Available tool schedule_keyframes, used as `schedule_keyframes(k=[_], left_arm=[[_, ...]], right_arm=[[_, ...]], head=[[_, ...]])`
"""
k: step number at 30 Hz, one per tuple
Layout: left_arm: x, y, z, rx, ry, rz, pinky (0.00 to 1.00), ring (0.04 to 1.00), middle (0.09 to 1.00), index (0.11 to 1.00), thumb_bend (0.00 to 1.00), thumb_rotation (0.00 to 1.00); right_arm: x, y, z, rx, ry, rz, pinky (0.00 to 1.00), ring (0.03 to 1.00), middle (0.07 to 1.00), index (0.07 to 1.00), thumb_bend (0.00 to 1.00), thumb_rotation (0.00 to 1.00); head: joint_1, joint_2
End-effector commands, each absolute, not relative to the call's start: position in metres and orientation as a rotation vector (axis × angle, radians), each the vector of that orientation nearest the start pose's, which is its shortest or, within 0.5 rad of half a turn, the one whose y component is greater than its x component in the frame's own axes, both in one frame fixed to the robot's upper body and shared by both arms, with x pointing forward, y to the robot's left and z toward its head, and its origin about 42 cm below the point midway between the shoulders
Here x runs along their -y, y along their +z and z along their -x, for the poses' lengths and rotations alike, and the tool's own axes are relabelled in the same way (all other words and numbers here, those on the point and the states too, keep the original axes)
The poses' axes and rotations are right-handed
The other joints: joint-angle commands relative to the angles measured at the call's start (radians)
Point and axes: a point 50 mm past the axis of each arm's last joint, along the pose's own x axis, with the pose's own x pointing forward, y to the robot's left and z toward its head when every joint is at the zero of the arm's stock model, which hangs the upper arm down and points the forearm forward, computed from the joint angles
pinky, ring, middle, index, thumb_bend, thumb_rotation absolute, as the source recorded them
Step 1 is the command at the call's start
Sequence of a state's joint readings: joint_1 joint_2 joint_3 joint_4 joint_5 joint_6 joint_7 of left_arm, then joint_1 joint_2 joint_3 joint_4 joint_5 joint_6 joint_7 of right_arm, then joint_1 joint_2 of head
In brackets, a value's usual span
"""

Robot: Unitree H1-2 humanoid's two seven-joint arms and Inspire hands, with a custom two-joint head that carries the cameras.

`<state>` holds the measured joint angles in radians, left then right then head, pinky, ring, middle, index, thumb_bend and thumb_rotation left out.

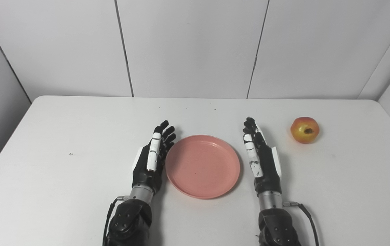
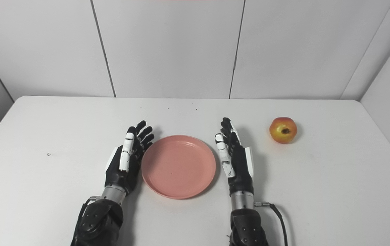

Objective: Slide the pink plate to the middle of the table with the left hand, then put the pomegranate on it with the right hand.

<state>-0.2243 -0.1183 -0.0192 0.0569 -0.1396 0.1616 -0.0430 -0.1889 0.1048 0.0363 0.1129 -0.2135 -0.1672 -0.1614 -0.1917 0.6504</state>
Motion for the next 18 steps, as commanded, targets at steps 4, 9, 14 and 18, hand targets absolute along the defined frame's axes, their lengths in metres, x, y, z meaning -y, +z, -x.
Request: schedule_keyframes(k=[4, 9, 14, 18], left_arm=[[-0.138, 0.151, -0.354, 0.048, -0.180, 0.245, 0.95, 0.930, 0.928, 0.916, 0.44, 1.00], [-0.139, 0.151, -0.353, 0.047, -0.178, 0.246, 0.95, 0.926, 0.923, 0.911, 0.43, 1.00], [-0.140, 0.150, -0.353, 0.047, -0.178, 0.241, 0.94, 0.921, 0.920, 0.908, 0.44, 1.00], [-0.140, 0.150, -0.353, 0.048, -0.180, 0.241, 0.95, 0.925, 0.920, 0.907, 0.43, 1.00]], right_arm=[[0.161, 0.174, -0.346, 0.381, -0.115, 0.147, 0.89, 0.916, 0.905, 0.897, 0.57, 0.82], [0.172, 0.188, -0.347, 0.415, -0.168, 0.203, 0.88, 0.908, 0.899, 0.899, 0.66, 0.73], [0.182, 0.193, -0.348, 0.414, -0.211, 0.270, 0.85, 0.882, 0.887, 0.896, 0.70, 0.67], [0.189, 0.194, -0.351, 0.422, -0.210, 0.279, 0.84, 0.880, 0.886, 0.896, 0.72, 0.63]], head=[[-0.003, -0.002], [-0.002, -0.004], [-0.005, -0.003], [-0.007, -0.006]])
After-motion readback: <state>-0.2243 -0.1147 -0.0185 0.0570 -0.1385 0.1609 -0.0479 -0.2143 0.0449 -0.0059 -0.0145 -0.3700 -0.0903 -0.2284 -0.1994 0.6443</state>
